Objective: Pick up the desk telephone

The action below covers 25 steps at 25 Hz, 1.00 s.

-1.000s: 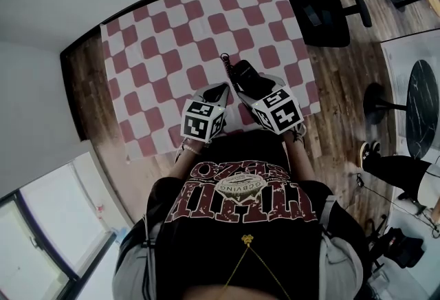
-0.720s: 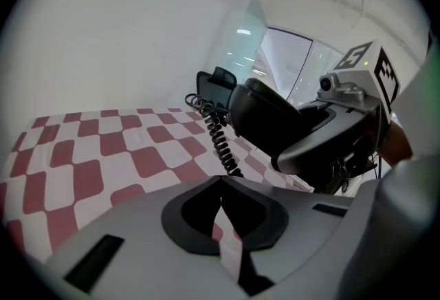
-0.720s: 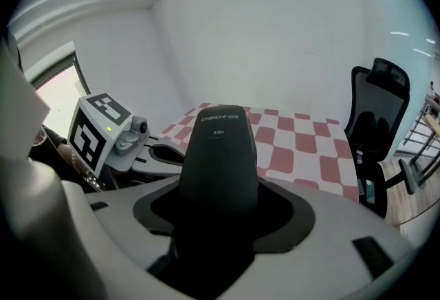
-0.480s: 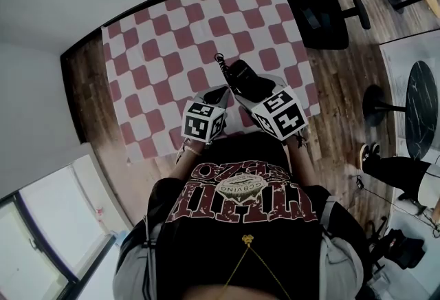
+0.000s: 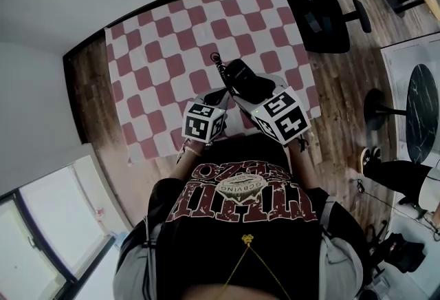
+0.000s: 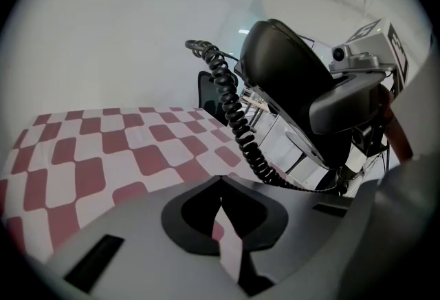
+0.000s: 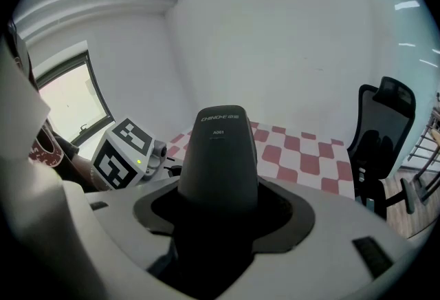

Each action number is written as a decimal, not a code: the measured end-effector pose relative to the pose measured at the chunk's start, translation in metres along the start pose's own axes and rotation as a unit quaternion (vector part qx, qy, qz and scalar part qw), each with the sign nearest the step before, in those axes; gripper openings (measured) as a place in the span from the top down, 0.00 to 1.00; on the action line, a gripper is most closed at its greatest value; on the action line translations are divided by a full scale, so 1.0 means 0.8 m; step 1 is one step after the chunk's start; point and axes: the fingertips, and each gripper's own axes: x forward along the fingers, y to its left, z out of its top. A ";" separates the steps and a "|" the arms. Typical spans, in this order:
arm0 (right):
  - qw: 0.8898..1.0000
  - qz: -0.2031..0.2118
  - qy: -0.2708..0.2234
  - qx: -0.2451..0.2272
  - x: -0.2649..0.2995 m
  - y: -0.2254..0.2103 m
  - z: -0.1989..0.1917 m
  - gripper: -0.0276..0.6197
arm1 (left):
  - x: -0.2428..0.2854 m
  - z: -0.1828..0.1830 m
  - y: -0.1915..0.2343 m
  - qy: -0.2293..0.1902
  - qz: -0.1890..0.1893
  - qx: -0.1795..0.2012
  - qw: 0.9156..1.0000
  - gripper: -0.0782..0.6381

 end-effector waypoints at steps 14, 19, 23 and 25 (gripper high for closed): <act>1.000 0.008 -0.005 -0.014 -0.007 0.010 0.010 0.51 | -0.001 -0.002 0.002 0.002 0.006 -0.004 1.000 0.88; 1.000 0.010 -0.001 -0.015 -0.007 0.011 0.009 0.51 | 0.000 -0.003 0.003 0.003 0.004 -0.007 1.000 0.88; 1.000 0.010 0.003 -0.015 -0.005 0.010 0.007 0.51 | 0.000 -0.004 0.003 0.005 0.004 -0.004 1.000 0.88; 1.000 0.010 0.003 -0.014 -0.005 0.010 0.006 0.51 | 0.001 -0.004 0.003 0.006 0.003 -0.003 1.000 0.88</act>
